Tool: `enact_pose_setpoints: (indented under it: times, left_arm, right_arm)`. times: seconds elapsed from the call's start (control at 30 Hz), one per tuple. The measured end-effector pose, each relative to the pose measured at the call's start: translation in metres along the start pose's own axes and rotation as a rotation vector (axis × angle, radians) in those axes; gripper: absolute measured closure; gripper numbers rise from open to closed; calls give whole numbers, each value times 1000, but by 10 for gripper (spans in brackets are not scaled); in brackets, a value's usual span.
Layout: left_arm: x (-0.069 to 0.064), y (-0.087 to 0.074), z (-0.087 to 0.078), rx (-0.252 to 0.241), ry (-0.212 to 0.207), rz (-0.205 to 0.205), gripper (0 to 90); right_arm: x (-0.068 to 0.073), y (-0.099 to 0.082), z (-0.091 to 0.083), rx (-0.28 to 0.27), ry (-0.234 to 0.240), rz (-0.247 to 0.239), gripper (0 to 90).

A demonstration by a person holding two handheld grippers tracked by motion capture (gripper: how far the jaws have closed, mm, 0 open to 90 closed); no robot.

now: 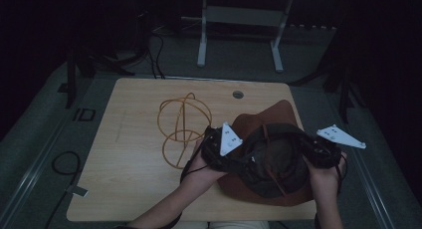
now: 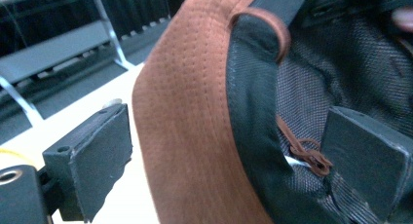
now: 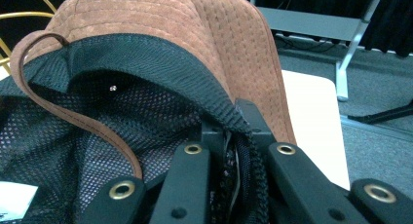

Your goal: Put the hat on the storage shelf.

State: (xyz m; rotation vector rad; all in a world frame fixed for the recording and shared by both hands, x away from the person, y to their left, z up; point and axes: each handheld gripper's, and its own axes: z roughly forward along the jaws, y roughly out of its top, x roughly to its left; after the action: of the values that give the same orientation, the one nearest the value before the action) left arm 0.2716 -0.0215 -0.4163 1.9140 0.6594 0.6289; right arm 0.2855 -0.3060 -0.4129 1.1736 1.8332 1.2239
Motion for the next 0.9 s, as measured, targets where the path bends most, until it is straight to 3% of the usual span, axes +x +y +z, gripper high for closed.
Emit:
enact_pose_setpoints:
  times: [0.07, 0.1, 0.13, 0.27, 0.4, 0.47, 0.53, 0.57, 0.63, 0.77, 0.9]
  left_arm:
    - [-3, 2, 14, 22, 6, 5, 62]
    - [-7, 2, 28, 64, 14, 1, 68]
    - [-7, 2, 28, 64, 14, 1, 85]
    - [-17, 2, 54, 111, 34, 16, 129]
    - [-16, 0, 72, 137, 46, -10, 171]
    - [-13, -3, 79, 165, 34, 7, 225]
    - [-8, -7, 85, 183, 13, -14, 451]
    - [-6, -8, 88, 188, 5, -31, 451]
    - [0, -11, 95, 201, 17, -54, 589]
    - [3, -9, 98, 202, 41, -48, 866]
    - [9, -1, 94, 178, 86, -29, 874]
  right_arm:
    - [0, -1, -1, 5, -3, -1, 840]
    - [-3, -2, -3, 6, -2, 0, 840]
    - [-4, -3, -4, 5, -3, 6, 840]
    - [-8, -5, -8, -2, -14, 22, 840]
    - [-9, -6, -16, -11, -22, 26, 840]
    - [-9, -7, -17, -15, -19, 26, 840]
    - [-8, -9, -21, -13, -9, 22, 840]
    - [-8, -9, -21, -13, -9, 22, 840]
    - [-6, -12, -19, 3, 3, 29, 840]
    - [0, -17, -15, 28, 16, 24, 839]
    - [5, -22, -15, 26, 8, 21, 836]
